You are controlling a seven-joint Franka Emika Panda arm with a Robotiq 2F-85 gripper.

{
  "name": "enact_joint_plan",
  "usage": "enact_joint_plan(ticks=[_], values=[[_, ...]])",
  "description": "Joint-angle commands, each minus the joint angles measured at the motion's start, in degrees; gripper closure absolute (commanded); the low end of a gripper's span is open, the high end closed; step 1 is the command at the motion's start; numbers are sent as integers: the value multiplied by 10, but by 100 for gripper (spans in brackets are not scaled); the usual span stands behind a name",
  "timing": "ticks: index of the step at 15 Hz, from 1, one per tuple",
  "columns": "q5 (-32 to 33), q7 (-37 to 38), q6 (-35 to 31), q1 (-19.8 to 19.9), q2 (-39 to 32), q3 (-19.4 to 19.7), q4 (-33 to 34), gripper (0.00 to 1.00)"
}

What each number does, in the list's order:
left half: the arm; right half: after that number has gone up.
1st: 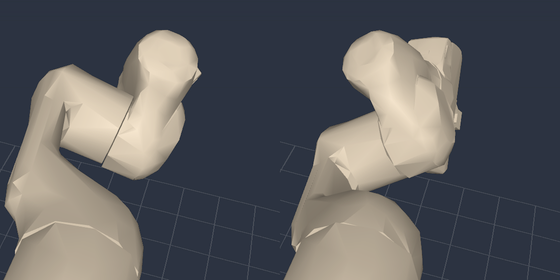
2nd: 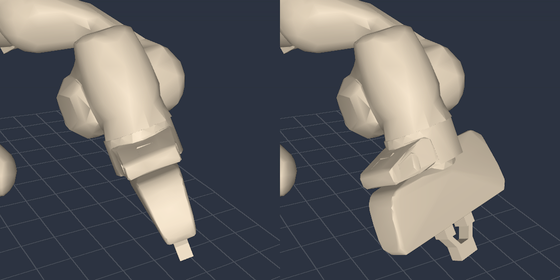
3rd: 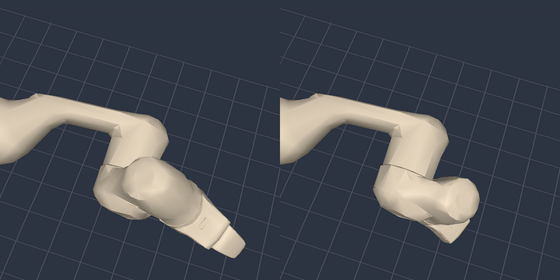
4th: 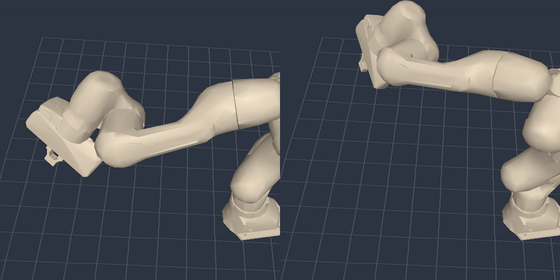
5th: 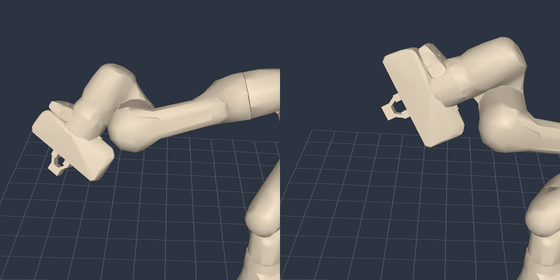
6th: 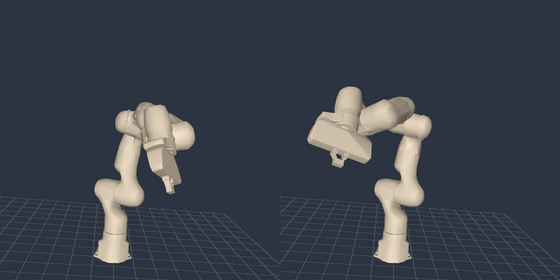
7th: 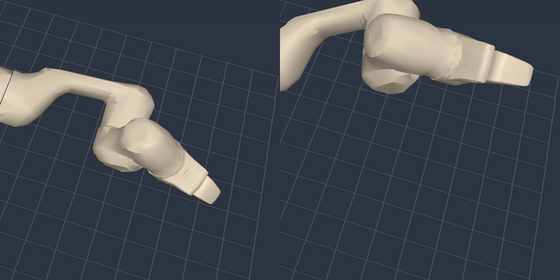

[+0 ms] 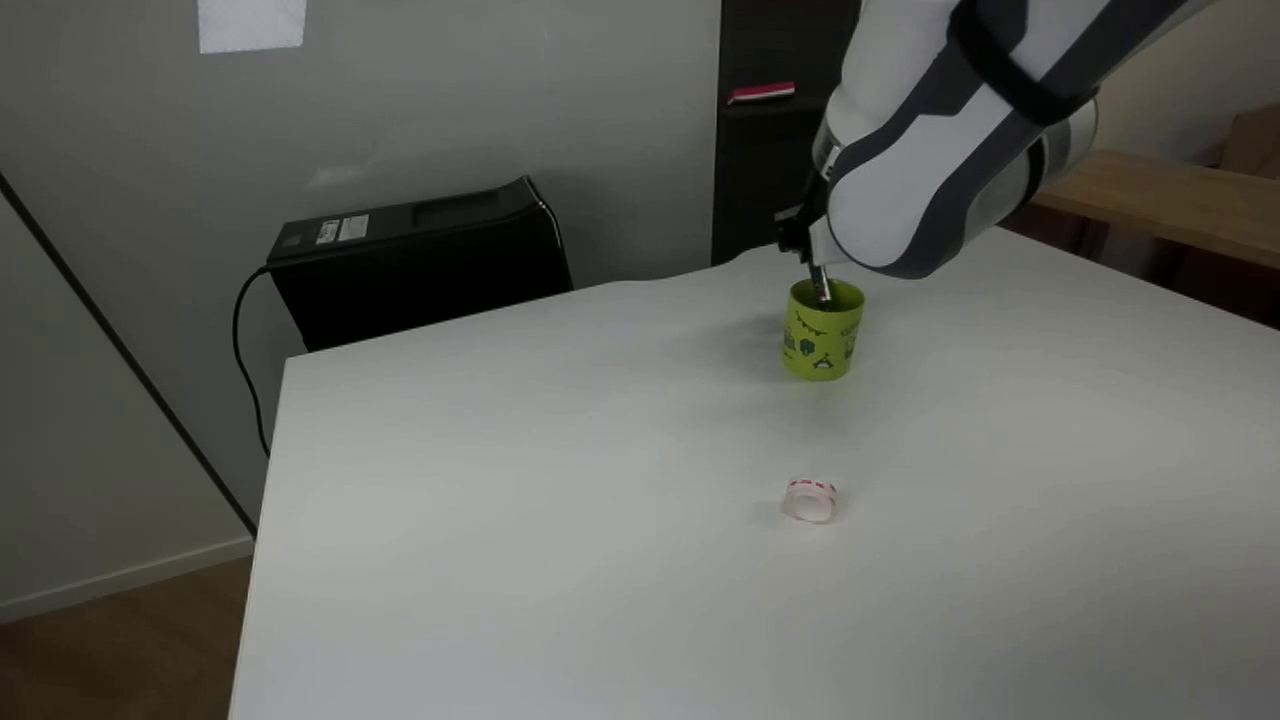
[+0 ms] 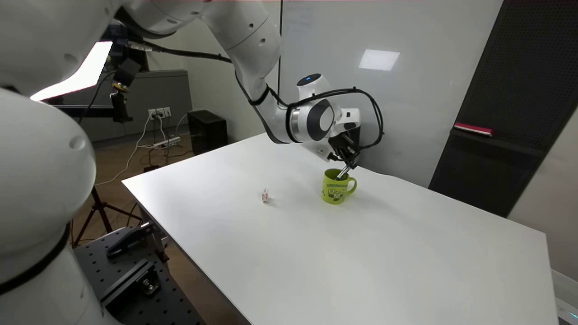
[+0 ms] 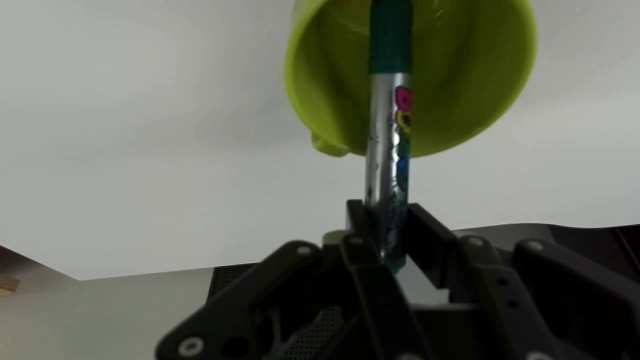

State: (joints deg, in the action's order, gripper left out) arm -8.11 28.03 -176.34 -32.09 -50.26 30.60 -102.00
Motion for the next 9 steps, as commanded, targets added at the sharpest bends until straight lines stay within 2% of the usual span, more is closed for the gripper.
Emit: enact_joint_plan(ticks=[1, 2, 4, 9], values=[[-7, 23, 19, -10, -18, 13, 17, 94], [-5, 22, 25, -7, -17, 9, 18, 50], [-2, 23, 35, -5, -16, 7, 21, 45], [10, 27, 66, -1, -14, 10, 27, 11]])
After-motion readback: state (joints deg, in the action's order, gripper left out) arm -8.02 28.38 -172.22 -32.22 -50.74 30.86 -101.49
